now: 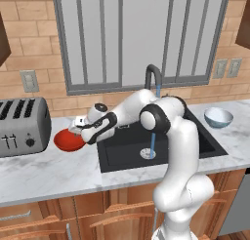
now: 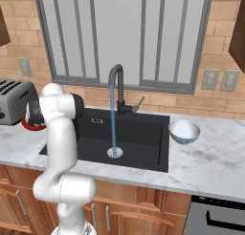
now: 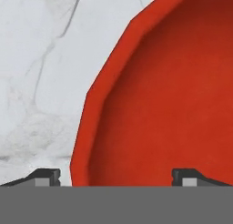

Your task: Rinse each bowl for a few seconds and place them down in the sink or on the counter.

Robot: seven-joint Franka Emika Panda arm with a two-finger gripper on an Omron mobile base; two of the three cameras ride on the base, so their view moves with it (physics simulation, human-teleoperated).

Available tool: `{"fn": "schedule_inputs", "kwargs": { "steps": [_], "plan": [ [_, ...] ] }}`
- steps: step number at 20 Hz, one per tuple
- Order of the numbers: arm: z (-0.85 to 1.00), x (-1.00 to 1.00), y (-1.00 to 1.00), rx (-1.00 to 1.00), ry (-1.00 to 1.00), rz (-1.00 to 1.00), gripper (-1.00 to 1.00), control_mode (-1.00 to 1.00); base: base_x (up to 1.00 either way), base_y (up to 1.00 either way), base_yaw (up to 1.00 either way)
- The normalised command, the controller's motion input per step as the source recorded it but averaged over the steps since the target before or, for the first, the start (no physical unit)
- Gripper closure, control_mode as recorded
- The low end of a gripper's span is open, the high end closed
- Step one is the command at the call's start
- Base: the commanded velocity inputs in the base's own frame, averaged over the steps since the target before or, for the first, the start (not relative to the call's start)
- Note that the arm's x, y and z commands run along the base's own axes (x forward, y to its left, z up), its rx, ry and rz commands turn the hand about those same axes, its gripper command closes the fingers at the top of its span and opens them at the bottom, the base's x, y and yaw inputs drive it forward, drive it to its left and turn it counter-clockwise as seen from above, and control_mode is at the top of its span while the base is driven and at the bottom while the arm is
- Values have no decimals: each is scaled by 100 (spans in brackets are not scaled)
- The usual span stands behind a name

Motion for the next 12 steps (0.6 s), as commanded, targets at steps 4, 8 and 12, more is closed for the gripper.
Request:
{"fn": "schedule_inputs", "kwargs": {
  "steps": [4, 8, 12],
  "plan": [
    [-10, 11, 8, 0, -4, 0, 100, -100, 0, 0, 0],
    [-9, 10, 5, 0, -3, 0, 100, -100, 0, 0, 0],
    [-8, 13, 7, 0, -1, 0, 100, -100, 0, 0, 0]
  ]
}}
